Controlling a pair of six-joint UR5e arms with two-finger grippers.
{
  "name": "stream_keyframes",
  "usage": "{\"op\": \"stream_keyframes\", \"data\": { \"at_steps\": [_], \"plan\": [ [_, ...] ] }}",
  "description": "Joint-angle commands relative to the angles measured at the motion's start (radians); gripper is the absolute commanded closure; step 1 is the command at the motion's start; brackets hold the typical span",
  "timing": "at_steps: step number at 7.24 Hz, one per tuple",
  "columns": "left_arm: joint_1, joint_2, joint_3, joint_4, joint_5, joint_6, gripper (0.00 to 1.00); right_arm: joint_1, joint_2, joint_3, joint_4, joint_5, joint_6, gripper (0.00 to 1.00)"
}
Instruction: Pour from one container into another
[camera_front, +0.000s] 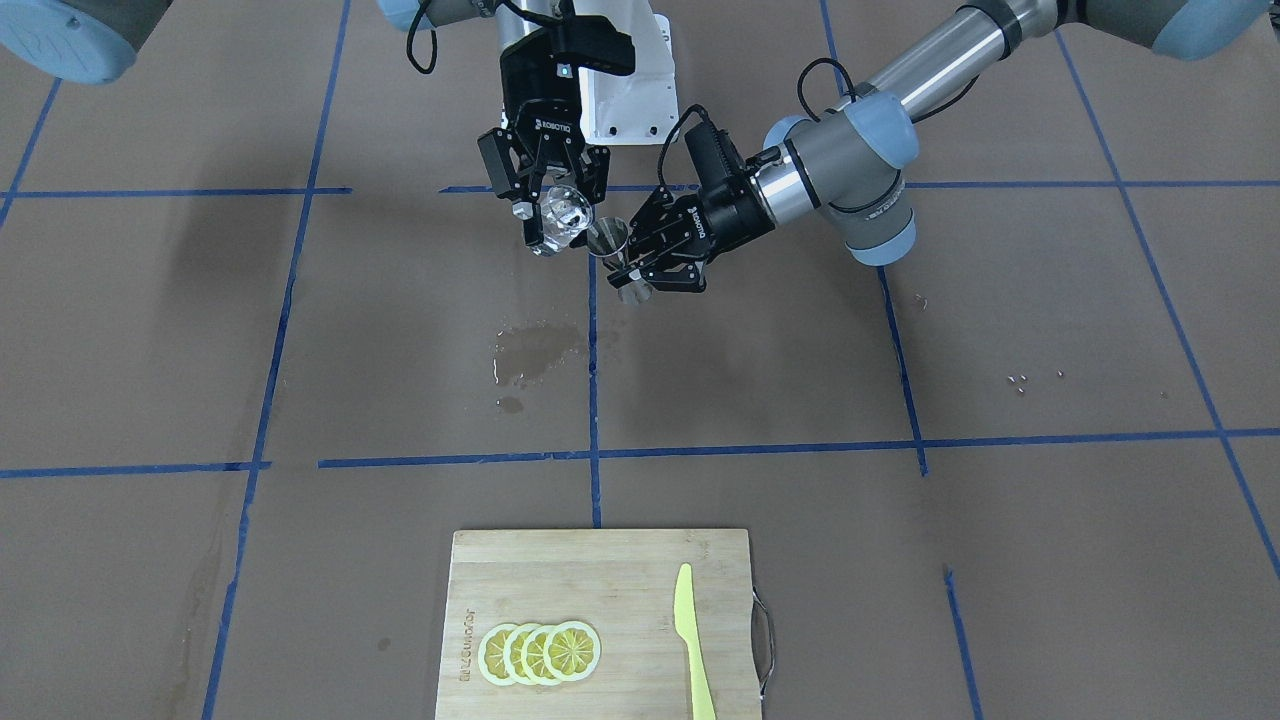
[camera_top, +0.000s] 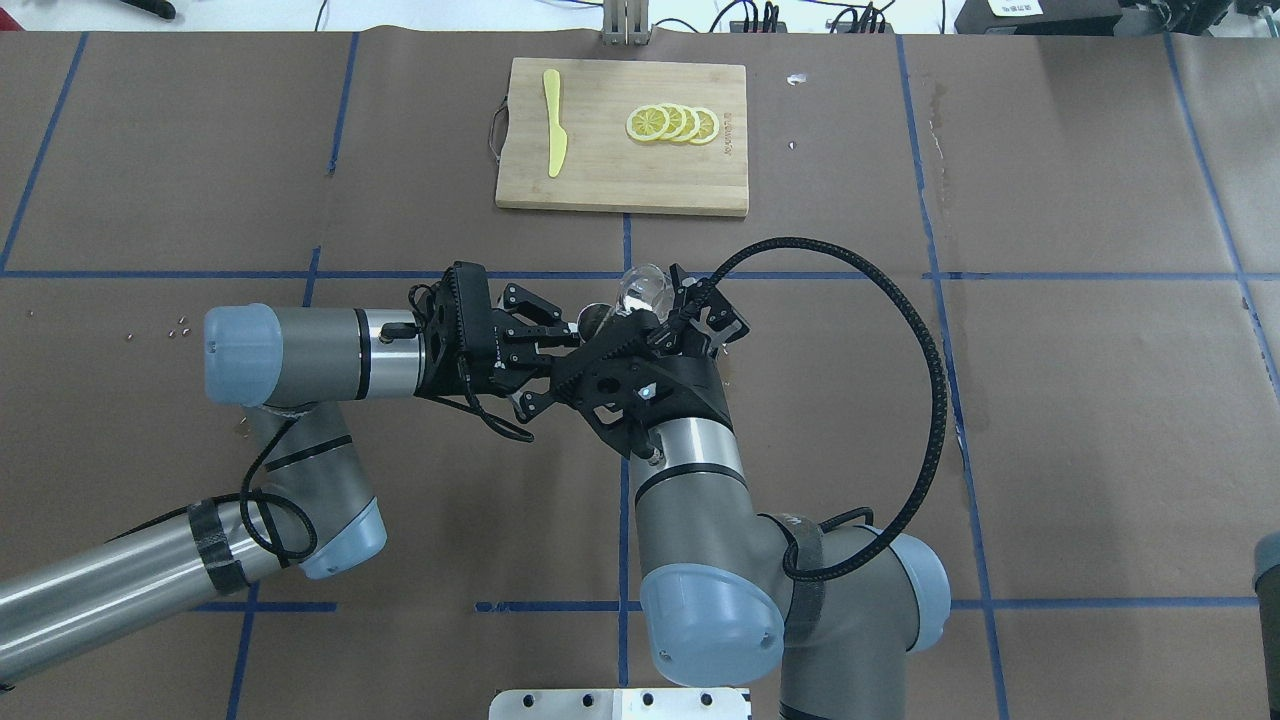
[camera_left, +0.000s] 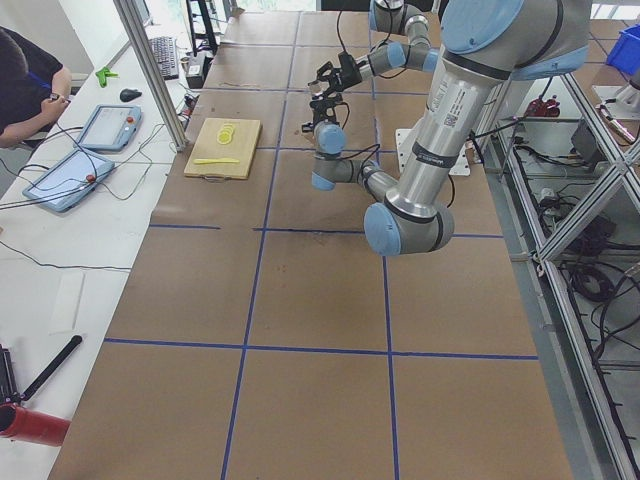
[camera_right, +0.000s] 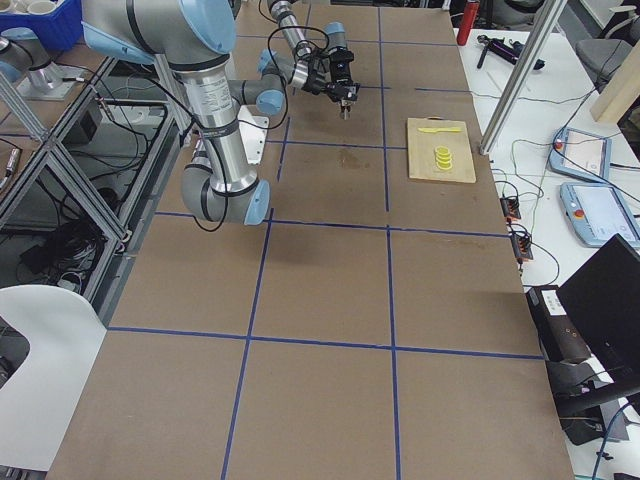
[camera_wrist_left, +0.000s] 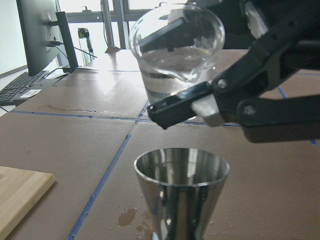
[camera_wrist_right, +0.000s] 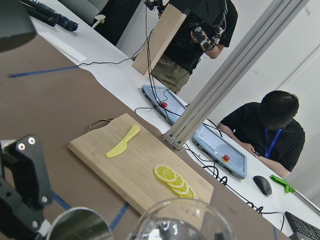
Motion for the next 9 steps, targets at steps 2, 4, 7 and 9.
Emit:
{"op": "stream_keyframes", "data": {
  "at_steps": [2,4,7,9],
  "plan": [
    [0.0,0.0,0.0,0.0,0.0,0.0,1.0,-0.005,0.03,0.0,-0.075,-0.047,-0.103,1.0],
    [0.0,0.0,0.0,0.0,0.0,0.0,1.0,-0.007,0.047,0.0,-0.143,-0.049,-0.14,1.0],
    [0.0,0.0,0.0,0.0,0.0,0.0,1.0,-0.005,0.058,-0.002,-0.161,-0.066,-0.206,1.0],
    [0.0,0.0,0.0,0.0,0.0,0.0,1.0,-0.005,0.058,-0.002,-0.17,-0.066,-0.238,1.0]
  ]
}}
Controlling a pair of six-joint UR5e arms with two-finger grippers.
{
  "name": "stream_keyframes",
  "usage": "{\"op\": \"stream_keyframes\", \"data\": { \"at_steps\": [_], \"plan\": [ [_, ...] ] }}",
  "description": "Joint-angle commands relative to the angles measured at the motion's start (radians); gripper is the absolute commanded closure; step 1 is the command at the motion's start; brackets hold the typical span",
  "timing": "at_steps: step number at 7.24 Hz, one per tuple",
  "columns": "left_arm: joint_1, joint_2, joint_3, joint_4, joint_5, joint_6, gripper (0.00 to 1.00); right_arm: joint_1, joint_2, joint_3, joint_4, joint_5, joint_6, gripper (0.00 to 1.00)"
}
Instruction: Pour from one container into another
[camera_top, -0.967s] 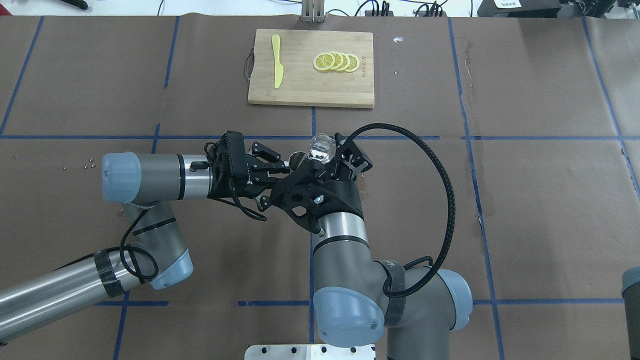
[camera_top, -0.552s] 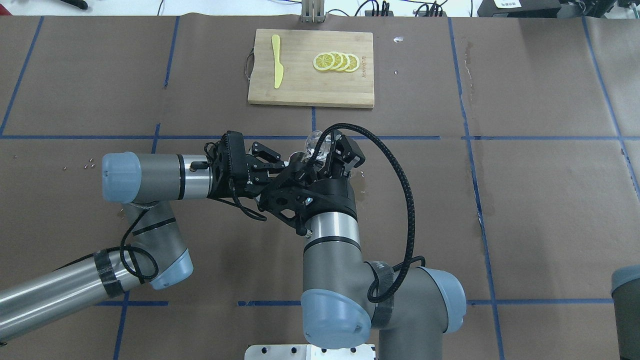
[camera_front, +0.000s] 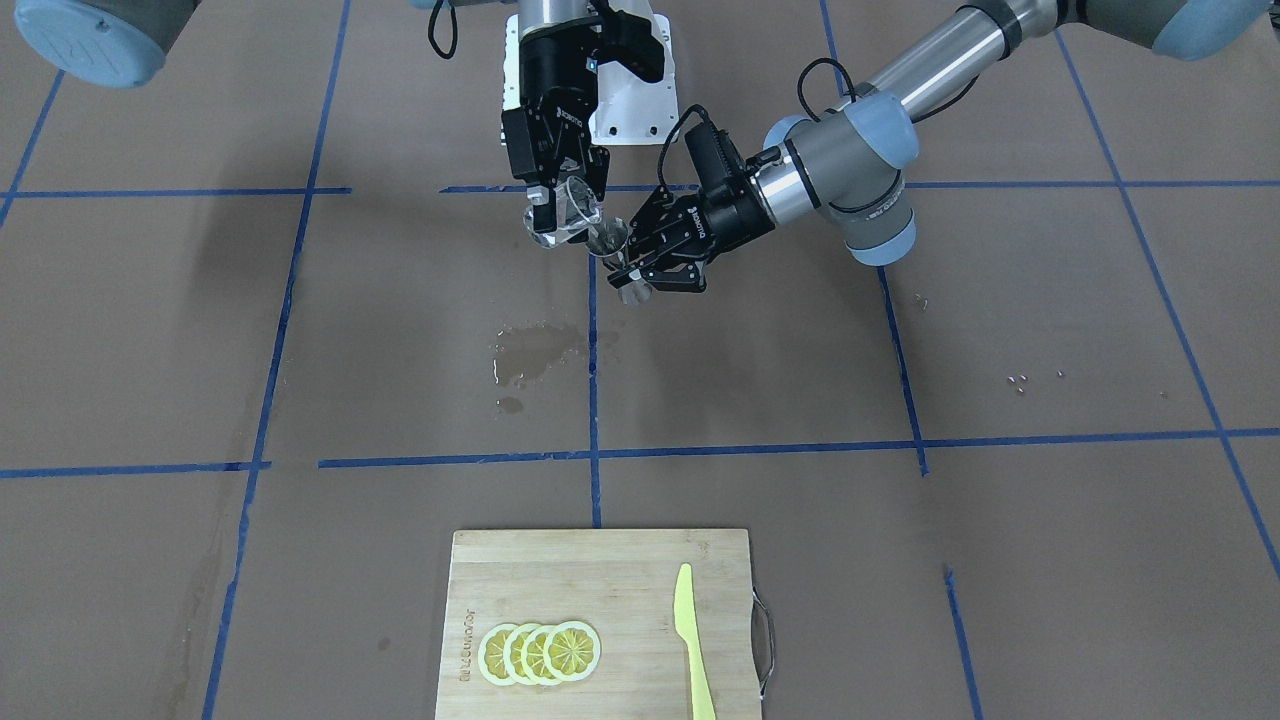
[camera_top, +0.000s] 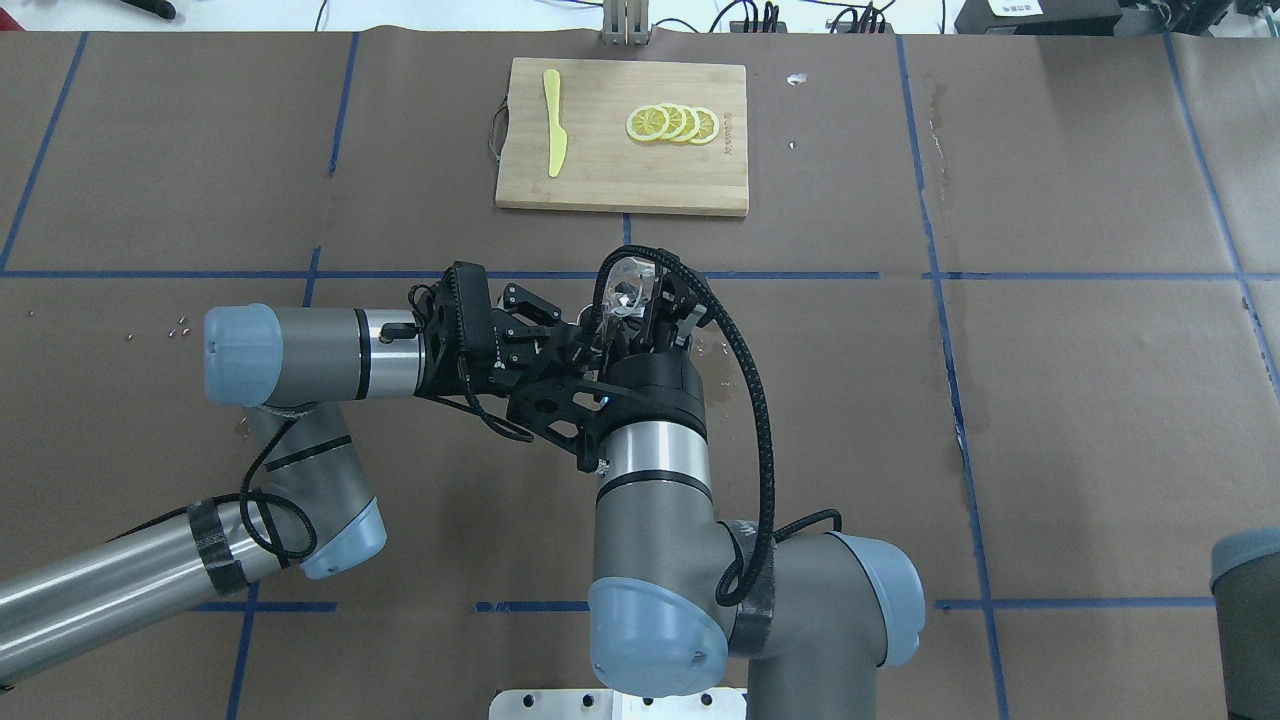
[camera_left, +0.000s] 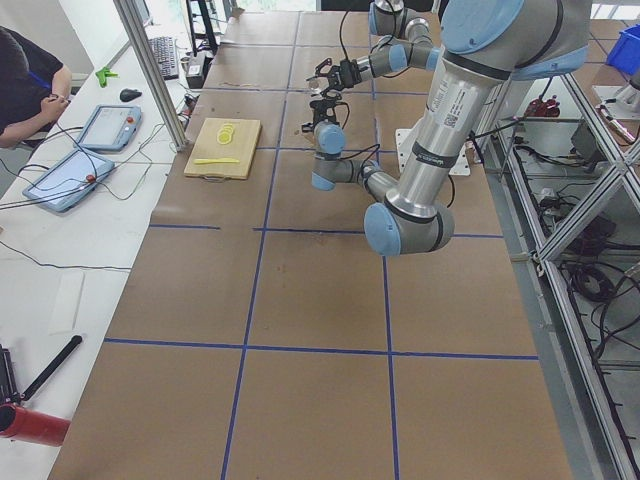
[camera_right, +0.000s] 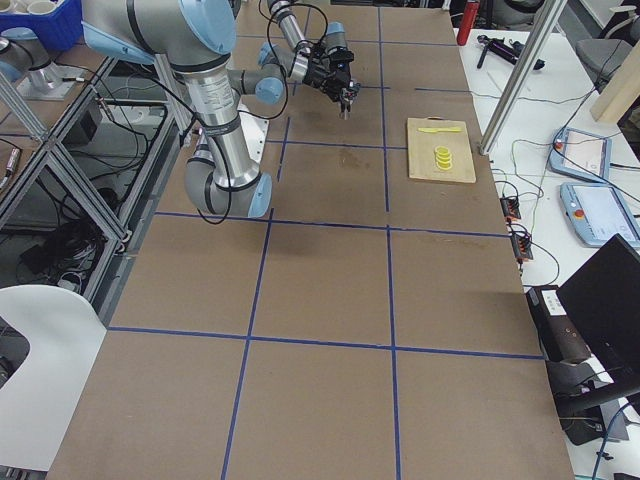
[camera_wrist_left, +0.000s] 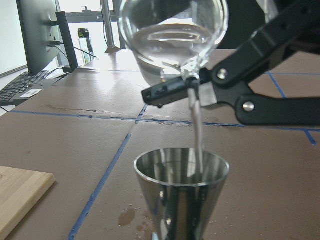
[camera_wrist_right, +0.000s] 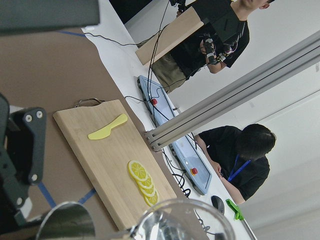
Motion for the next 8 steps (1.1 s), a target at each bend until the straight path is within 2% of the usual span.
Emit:
{"op": "stream_keyframes", "data": {
  "at_steps": [1,4,8],
  "plan": [
    [0.0,0.0,0.0,0.0,0.0,0.0,1.0,0.0,0.002,0.0,-0.018,-0.004,-0.038,1.0],
    [0.0,0.0,0.0,0.0,0.0,0.0,1.0,0.0,0.002,0.0,-0.023,-0.012,-0.088,1.0],
    [0.0,0.0,0.0,0.0,0.0,0.002,1.0,0.0,0.021,0.0,-0.107,-0.022,-0.09,1.0]
  ]
}}
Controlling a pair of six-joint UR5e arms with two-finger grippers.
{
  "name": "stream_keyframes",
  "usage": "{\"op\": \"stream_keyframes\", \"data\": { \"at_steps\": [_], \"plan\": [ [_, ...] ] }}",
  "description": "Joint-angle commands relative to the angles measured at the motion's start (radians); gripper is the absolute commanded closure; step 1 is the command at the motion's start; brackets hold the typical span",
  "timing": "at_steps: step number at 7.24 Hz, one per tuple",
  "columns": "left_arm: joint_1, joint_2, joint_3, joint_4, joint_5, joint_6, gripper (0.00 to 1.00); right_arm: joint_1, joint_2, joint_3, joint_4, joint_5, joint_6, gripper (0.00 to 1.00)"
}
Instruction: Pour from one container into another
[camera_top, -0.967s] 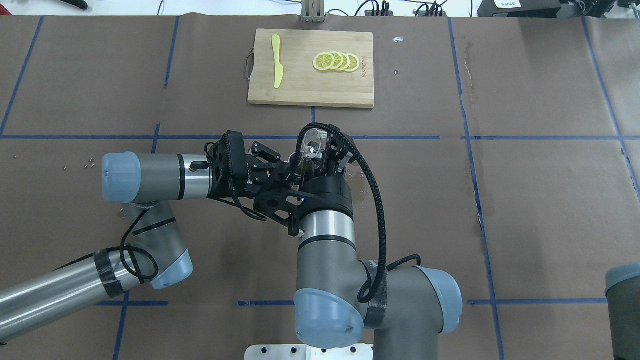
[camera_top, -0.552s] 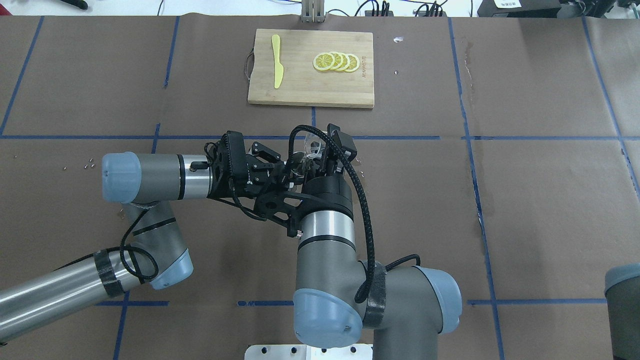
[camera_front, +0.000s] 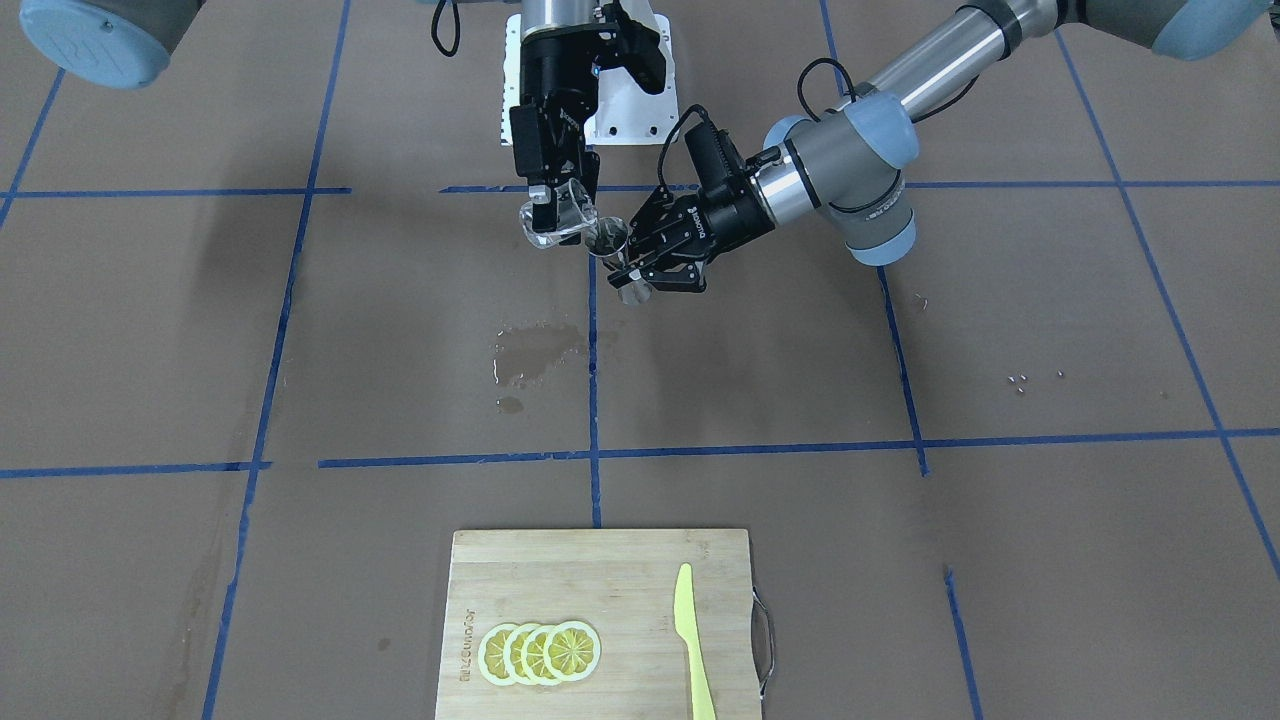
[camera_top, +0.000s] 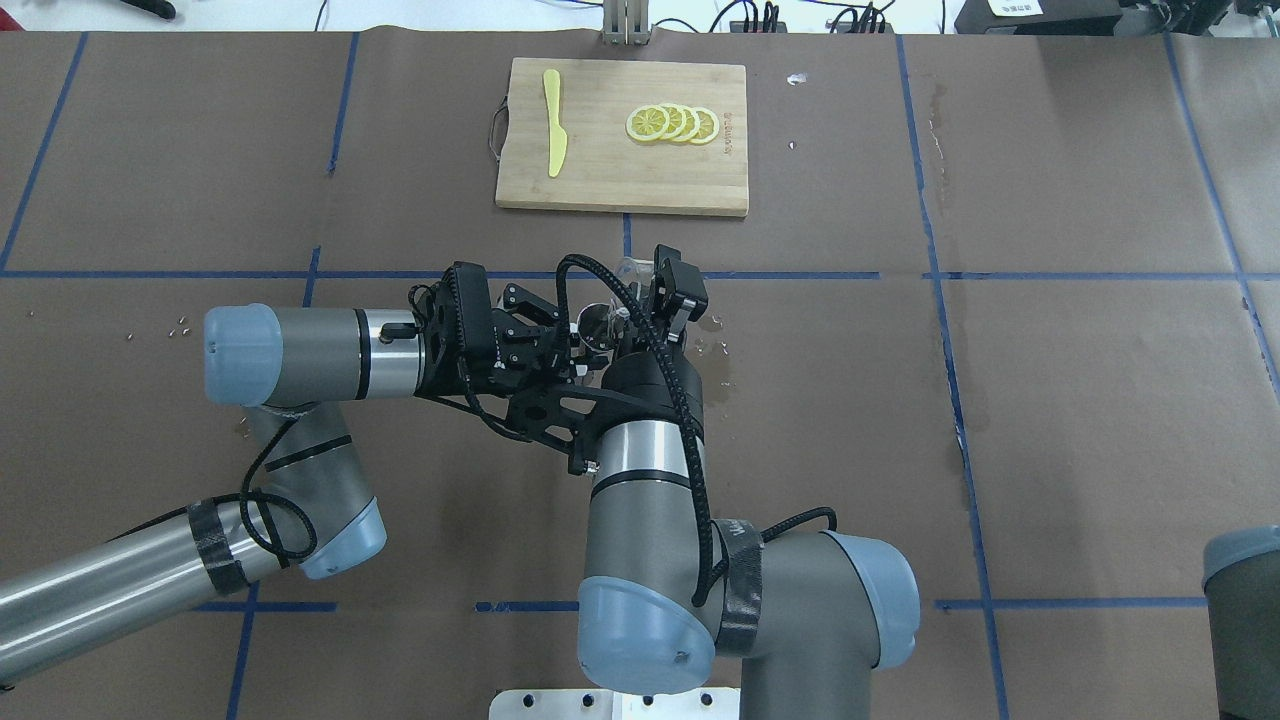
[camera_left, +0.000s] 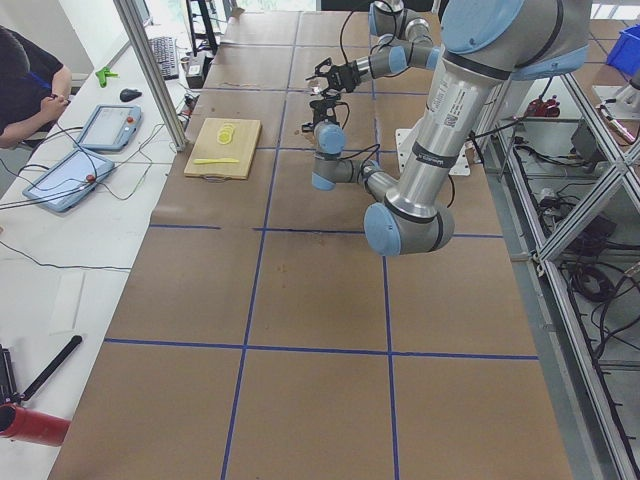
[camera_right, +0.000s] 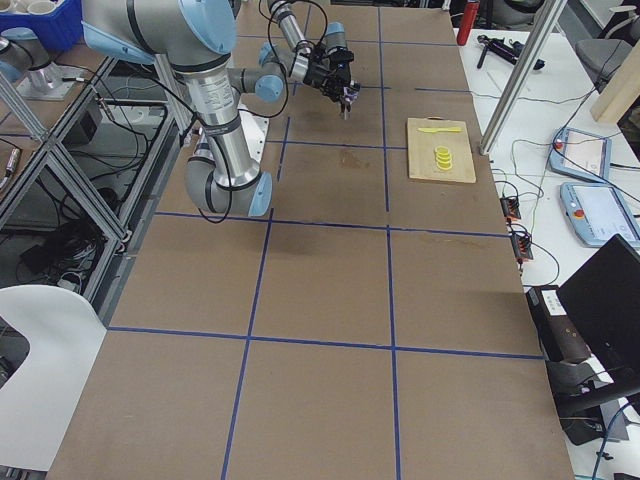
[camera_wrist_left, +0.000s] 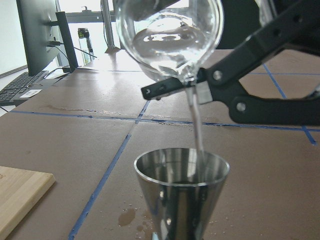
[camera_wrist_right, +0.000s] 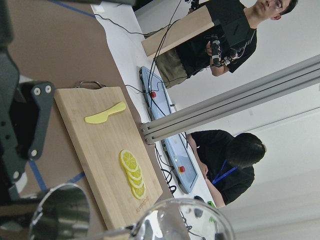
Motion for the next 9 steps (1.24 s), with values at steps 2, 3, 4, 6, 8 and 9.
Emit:
{"op": "stream_keyframes", "data": {
  "at_steps": [2,3,4,6,8,9],
  "plan": [
    [0.0,0.0,0.0,0.0,0.0,0.0,1.0,-0.002,0.008,0.0,-0.044,-0.005,0.0,1.0],
    [0.0,0.0,-0.002,0.0,0.0,0.0,1.0,-0.002,0.014,-0.001,-0.047,-0.016,-0.005,1.0],
    [0.0,0.0,0.0,0.0,0.0,0.0,1.0,-0.002,0.016,-0.003,-0.047,-0.016,-0.019,1.0],
    [0.0,0.0,-0.002,0.0,0.0,0.0,1.0,-0.002,0.022,-0.008,-0.047,-0.017,-0.042,1.0],
    [0.0,0.0,-0.002,0.0,0.0,0.0,1.0,-0.002,0.024,-0.02,-0.047,-0.031,-0.05,1.0],
    [0.0,0.0,-0.002,0.0,0.0,0.0,1.0,0.0,0.025,-0.02,-0.047,-0.033,-0.051,1.0]
  ]
}}
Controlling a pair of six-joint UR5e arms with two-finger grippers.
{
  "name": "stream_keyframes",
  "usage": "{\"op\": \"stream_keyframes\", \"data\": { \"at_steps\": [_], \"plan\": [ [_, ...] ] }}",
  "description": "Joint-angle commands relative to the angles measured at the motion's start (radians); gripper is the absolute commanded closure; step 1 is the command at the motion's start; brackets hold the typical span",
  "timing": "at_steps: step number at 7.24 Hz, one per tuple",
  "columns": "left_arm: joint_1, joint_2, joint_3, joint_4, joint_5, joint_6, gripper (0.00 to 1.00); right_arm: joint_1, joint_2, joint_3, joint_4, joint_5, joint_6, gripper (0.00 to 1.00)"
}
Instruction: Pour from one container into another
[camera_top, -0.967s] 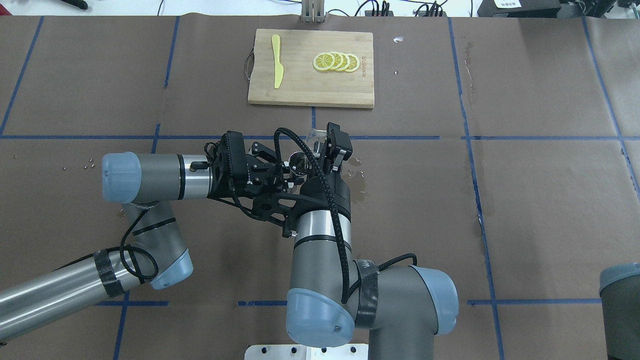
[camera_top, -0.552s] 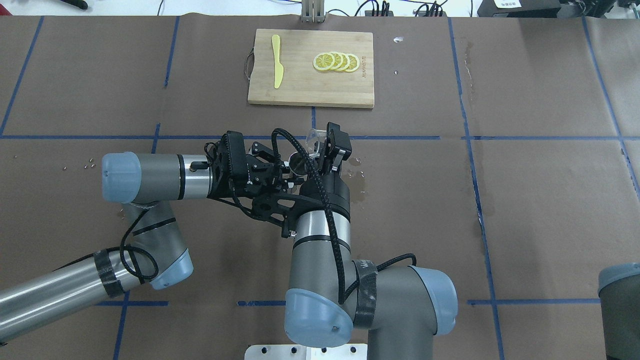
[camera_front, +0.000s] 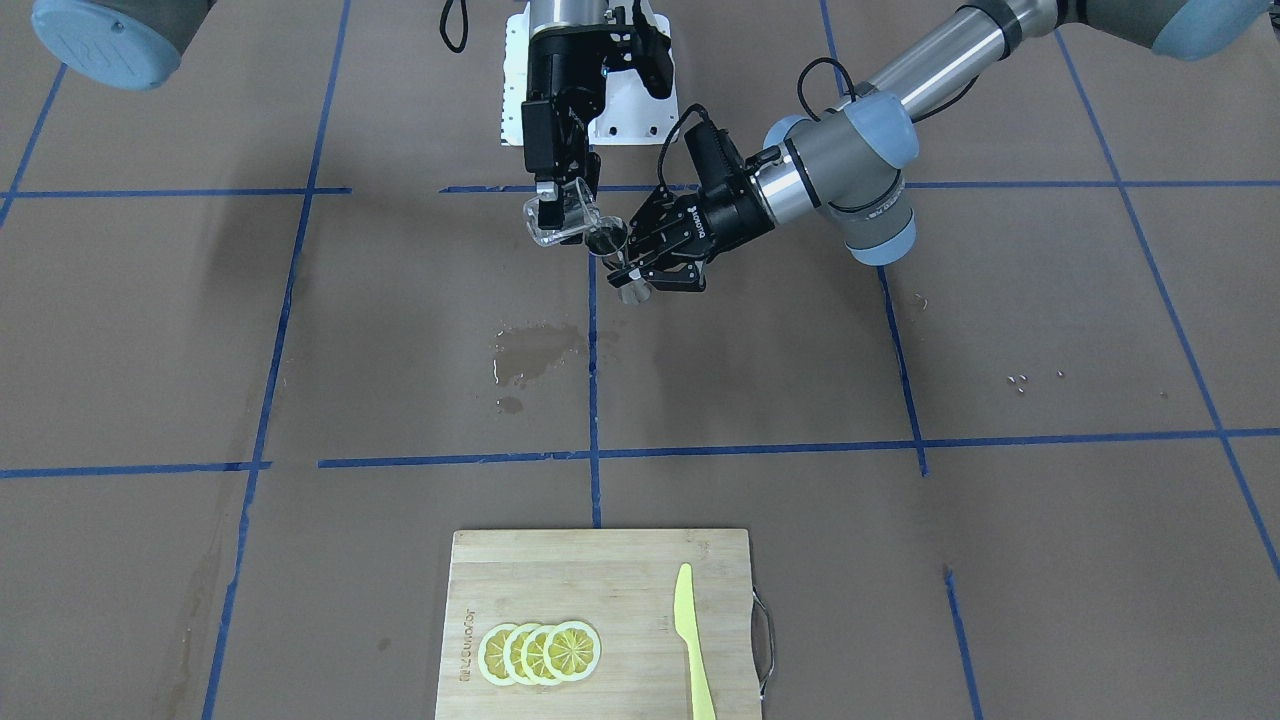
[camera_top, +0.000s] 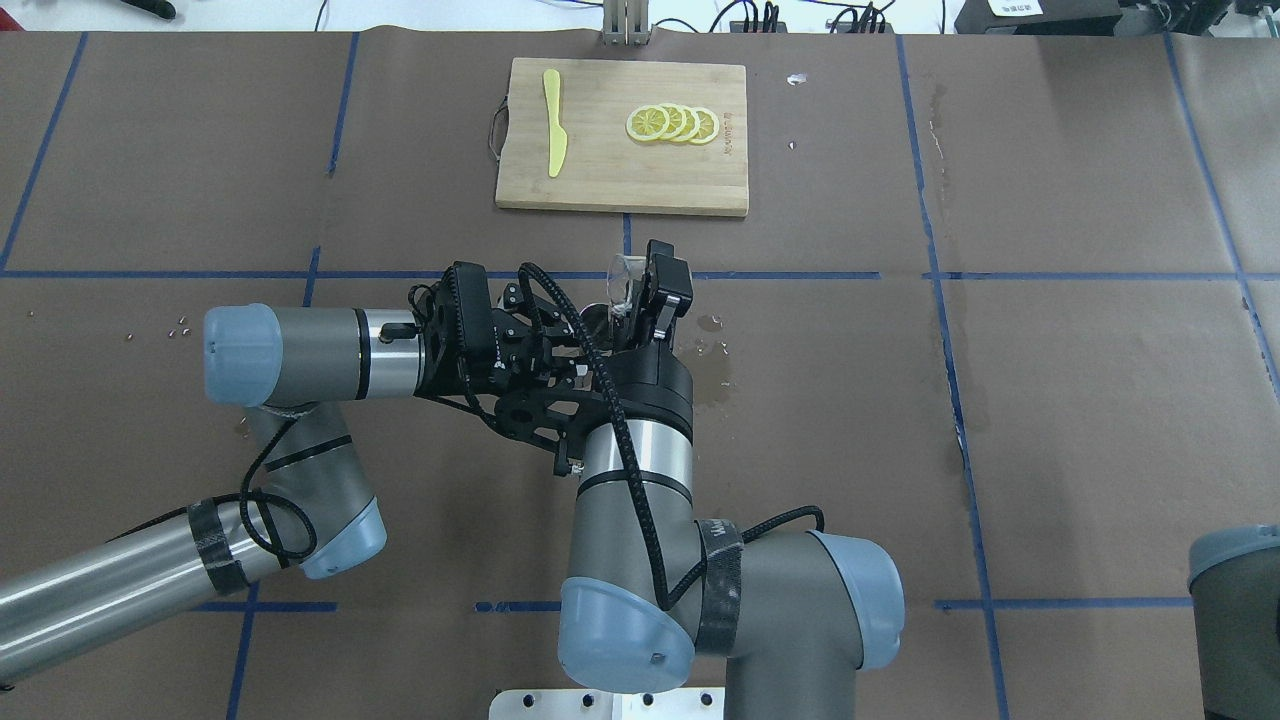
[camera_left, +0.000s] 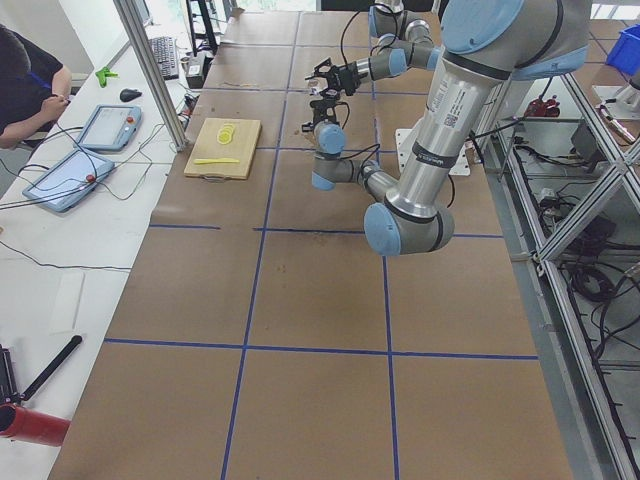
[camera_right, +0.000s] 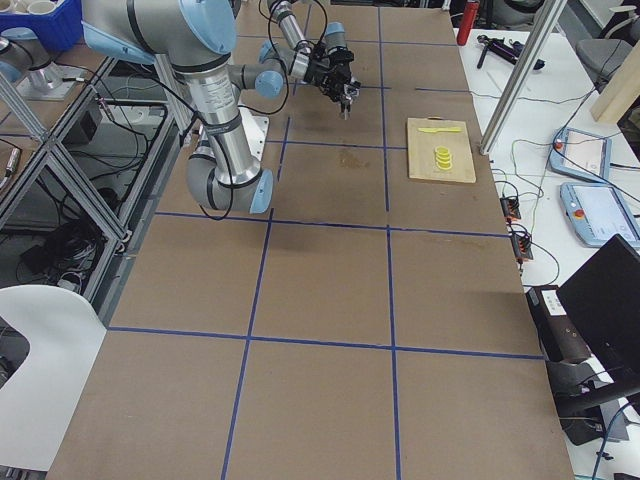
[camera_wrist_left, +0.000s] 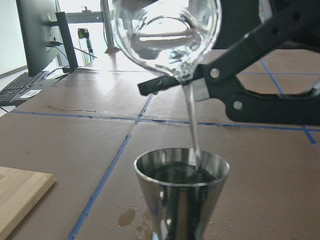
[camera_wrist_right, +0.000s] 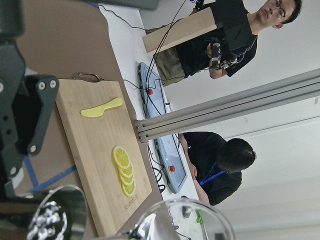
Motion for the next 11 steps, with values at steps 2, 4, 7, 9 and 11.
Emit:
{"op": "stream_keyframes", "data": {
  "at_steps": [2,4,7,9,11],
  "plan": [
    [0.0,0.0,0.0,0.0,0.0,0.0,1.0,0.0,0.003,-0.003,0.0,-0.002,-0.004,1.0],
    [0.0,0.0,0.0,0.0,0.0,0.0,1.0,0.001,0.008,-0.005,0.003,-0.001,-0.004,1.0],
    [0.0,0.002,0.0,-0.002,0.0,0.0,1.0,0.004,-0.001,0.006,0.108,0.013,0.034,1.0],
    [-0.002,0.002,0.0,-0.002,0.0,0.0,1.0,0.017,-0.067,0.006,0.361,0.065,0.038,1.0],
    [-0.003,0.005,0.0,-0.002,-0.002,0.0,1.0,0.026,-0.13,0.009,0.493,0.129,0.207,1.0]
  ]
}}
